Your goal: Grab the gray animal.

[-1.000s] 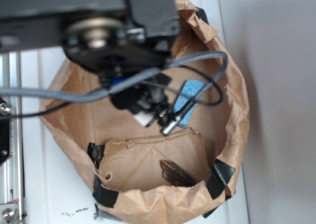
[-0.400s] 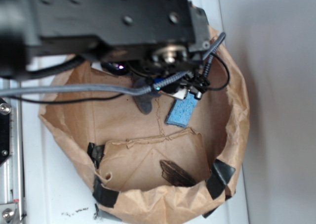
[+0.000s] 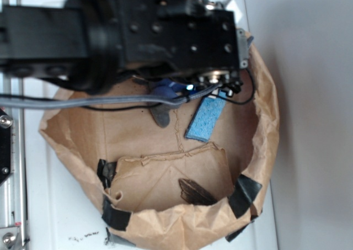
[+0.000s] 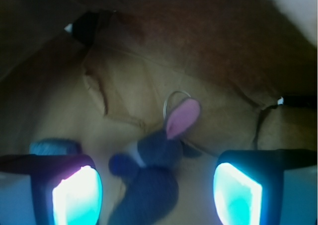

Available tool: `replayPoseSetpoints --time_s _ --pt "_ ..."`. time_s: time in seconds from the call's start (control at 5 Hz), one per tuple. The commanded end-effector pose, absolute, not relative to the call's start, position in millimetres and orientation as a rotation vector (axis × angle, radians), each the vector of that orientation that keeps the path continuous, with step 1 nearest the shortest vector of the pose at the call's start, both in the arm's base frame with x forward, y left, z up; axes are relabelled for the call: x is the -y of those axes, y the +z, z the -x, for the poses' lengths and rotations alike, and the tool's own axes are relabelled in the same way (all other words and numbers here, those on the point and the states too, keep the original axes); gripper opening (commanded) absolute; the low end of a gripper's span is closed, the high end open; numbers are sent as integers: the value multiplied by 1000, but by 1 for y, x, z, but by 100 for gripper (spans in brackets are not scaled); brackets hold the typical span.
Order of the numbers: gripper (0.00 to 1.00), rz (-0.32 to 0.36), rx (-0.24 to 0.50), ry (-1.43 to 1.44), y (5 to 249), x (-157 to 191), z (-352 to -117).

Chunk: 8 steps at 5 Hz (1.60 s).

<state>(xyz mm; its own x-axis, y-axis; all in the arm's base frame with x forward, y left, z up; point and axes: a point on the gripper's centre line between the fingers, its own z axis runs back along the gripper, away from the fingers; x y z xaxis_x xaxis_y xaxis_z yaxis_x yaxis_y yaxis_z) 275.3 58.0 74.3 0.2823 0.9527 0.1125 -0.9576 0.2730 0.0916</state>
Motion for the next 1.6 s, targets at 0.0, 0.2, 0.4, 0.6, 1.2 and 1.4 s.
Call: replayPoseSetpoints --time_s 0.0,0.2,0.4,0.6,1.2,1.4 --pt "100 -122 105 1299 90 -65 -277" --pt "100 -122 105 1299 90 -65 -277" --pt "100 -66 55 1336 81 -67 -278" --pt "100 5 29 1329 75 -67 -275" --pt "100 -91 183 1273 35 -49 -261" --pt "100 -99 181 1257 36 -52 -257"
